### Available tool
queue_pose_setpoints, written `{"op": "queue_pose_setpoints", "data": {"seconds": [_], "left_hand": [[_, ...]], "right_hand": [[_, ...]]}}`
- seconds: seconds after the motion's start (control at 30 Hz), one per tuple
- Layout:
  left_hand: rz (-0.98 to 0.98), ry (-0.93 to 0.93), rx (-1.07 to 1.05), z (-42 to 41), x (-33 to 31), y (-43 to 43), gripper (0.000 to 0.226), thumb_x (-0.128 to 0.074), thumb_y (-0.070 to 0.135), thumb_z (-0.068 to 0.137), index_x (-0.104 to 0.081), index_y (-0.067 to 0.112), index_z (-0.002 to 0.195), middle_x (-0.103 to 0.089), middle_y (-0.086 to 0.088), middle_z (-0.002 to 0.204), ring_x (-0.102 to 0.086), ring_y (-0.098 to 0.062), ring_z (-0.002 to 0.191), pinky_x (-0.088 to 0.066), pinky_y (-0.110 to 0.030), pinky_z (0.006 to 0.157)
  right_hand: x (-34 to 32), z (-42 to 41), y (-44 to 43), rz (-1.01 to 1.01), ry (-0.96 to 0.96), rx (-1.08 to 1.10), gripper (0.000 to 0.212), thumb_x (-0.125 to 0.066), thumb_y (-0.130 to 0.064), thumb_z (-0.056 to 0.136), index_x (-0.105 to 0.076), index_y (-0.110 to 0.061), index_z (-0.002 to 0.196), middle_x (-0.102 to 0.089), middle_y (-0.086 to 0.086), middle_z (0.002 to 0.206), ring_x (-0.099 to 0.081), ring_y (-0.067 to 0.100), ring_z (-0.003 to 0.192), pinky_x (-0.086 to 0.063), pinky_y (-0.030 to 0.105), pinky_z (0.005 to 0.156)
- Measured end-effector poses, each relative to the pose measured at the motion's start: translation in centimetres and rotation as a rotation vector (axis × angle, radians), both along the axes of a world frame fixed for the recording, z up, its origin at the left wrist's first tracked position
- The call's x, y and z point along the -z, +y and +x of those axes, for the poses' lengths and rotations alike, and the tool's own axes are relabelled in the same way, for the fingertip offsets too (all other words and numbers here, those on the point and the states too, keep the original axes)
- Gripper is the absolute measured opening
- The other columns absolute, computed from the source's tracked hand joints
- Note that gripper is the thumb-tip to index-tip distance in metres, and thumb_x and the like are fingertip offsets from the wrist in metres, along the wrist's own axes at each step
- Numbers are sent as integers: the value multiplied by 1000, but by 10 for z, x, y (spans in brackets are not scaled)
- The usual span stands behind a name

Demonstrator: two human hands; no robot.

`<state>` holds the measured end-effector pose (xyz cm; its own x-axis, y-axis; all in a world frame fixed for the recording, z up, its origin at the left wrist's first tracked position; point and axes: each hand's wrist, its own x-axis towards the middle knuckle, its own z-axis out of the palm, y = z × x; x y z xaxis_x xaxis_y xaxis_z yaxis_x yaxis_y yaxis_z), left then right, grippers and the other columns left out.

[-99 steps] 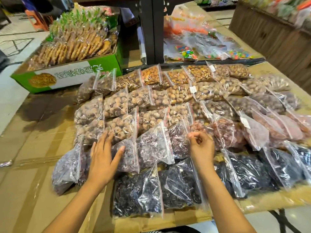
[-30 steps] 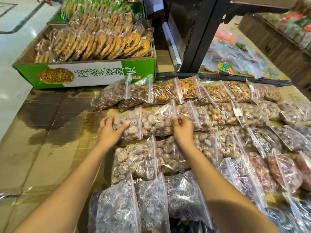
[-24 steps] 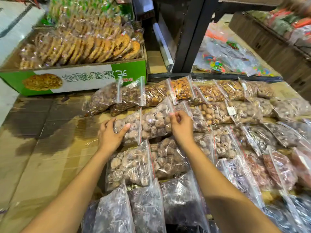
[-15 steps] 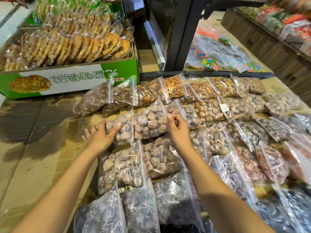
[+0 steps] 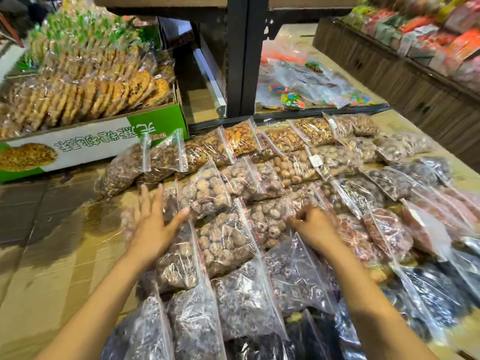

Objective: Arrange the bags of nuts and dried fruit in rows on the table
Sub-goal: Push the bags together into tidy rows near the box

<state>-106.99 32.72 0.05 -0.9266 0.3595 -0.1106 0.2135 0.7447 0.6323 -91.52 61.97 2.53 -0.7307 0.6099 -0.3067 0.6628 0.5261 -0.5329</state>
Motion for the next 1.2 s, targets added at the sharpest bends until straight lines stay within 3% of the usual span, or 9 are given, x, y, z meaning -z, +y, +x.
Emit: {"op": "queue_pose_setpoints", "data": {"seconds": [0.13, 0.27, 0.4, 0.5, 0.73, 0.9, 1.0, 1.1, 1.2], "left_hand": [[-61, 216, 314, 52, -25, 23, 103, -34, 84, 73, 17, 38, 149, 42, 9, 151, 37, -15, 140, 16, -50, 112], [-211, 269, 454, 66, -35, 56, 106, -22, 92, 65, 24, 41, 146, 48, 5, 147, 45, -16, 134, 25, -48, 107], [-242, 285, 480, 69, -44, 90, 105, -29, 87, 69, 24, 40, 146, 50, 5, 146, 45, -17, 134, 28, -48, 105], [-282, 264, 467, 67, -37, 106, 102, -32, 83, 73, 23, 39, 146, 48, 4, 147, 43, -23, 135, 28, -48, 106], [-439, 361, 455, 66, -1, 123, 103, 6, 88, 71, 2, 26, 154, 26, -7, 158, 36, -23, 140, 26, -49, 111], [-411, 361, 446, 65, 1, 123, 106, 7, 90, 68, -2, 28, 154, 14, -3, 161, 29, -21, 143, 26, -47, 111], [-445, 401, 459, 60, 0, 123, 106, 2, 88, 73, -26, 24, 151, -23, -7, 159, 5, -26, 149, 17, -52, 115], [-480, 424, 466, 57, -2, 124, 102, 0, 87, 76, -40, 22, 144, -42, -8, 145, -14, -29, 147, 12, -53, 116], [-451, 433, 469, 57, -1, 123, 102, 1, 86, 76, -35, 24, 147, -34, -7, 152, -9, -27, 147, 10, -53, 118]], "right_hand": [[11, -6, -2, -55, 52, 82, 24, -69, -32, 86, -64, -13, 72, -57, -2, 61, -52, 15, 59, -40, 24, 52], [15, -8, -4, -145, 185, 142, 11, -58, -9, 92, -62, -14, 83, -64, 1, 77, -54, 11, 59, -39, 18, 45], [2, -11, 2, -196, 395, 91, 16, -51, -9, 95, -49, -17, 82, -60, 0, 82, -61, 13, 71, -50, 16, 55], [-5, -19, 16, -172, 438, -16, 9, -50, -6, 96, -50, -9, 87, -54, -5, 76, -52, 4, 65, -41, 5, 49], [10, -32, 29, -236, 333, -105, 6, -53, -14, 96, -47, -14, 94, -61, 1, 84, -61, 18, 68, -49, 21, 53], [6, -38, 20, -447, 194, -97, 81, -77, -46, 71, -40, -9, 132, -62, 7, 118, -66, 26, 98, -56, 43, 86], [1, -42, 14, -405, 108, -122, 115, -77, -63, 53, -28, -14, 145, -62, 6, 114, -67, 24, 94, -56, 43, 87], [2, -46, 15, -458, 83, -148, 119, -85, -53, 56, -19, -17, 149, -63, 9, 109, -64, 19, 83, -54, 42, 90], [3, -42, 21, -560, 116, -179, 115, -85, -40, 63, -14, -15, 151, -47, 14, 141, -51, 27, 124, -41, 34, 104]]}}
